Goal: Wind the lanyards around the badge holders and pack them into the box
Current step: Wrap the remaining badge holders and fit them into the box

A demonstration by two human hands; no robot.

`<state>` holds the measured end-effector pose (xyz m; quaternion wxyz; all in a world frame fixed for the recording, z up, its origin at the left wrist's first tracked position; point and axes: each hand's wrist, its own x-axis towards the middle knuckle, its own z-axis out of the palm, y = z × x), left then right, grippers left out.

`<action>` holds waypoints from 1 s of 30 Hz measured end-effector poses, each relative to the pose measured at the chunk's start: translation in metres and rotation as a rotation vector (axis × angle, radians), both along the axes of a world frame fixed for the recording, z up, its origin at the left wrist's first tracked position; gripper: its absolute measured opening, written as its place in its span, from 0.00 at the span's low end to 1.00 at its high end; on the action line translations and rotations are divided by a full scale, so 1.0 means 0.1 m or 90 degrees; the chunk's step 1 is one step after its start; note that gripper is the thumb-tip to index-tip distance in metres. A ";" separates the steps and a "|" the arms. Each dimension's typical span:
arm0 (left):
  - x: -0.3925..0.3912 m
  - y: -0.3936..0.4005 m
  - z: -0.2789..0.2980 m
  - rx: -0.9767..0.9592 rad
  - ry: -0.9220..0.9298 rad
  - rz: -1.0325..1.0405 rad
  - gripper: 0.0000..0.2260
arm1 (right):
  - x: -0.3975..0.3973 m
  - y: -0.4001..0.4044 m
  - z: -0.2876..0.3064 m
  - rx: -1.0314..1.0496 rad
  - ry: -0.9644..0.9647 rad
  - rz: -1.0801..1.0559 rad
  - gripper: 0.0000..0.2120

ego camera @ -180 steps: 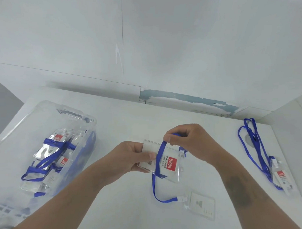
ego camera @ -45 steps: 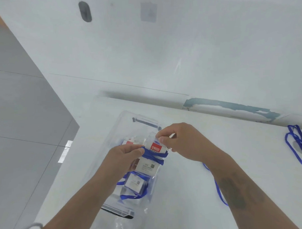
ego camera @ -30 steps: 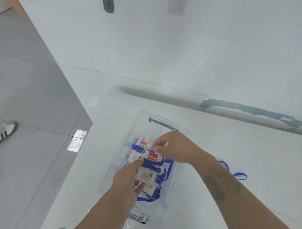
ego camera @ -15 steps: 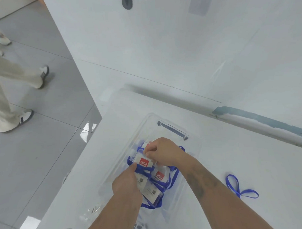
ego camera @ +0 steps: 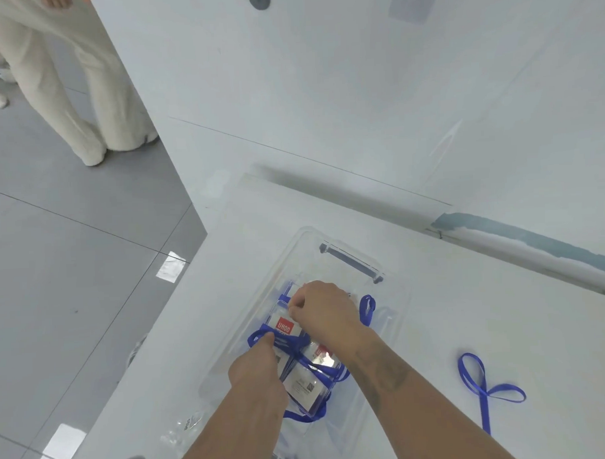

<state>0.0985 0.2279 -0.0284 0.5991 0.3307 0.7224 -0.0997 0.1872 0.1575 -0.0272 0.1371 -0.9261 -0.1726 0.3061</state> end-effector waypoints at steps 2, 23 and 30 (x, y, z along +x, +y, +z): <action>0.00 0.01 0.02 0.001 -0.006 -0.007 0.16 | 0.00 0.00 0.01 -0.011 -0.011 -0.003 0.08; -0.29 -0.23 0.42 0.079 -0.161 -0.082 0.23 | -0.13 -0.54 0.68 0.220 -0.151 -0.166 0.09; -0.45 -0.66 0.89 0.312 -0.375 -0.199 0.08 | -0.42 -1.10 0.94 0.369 -0.199 -0.213 0.05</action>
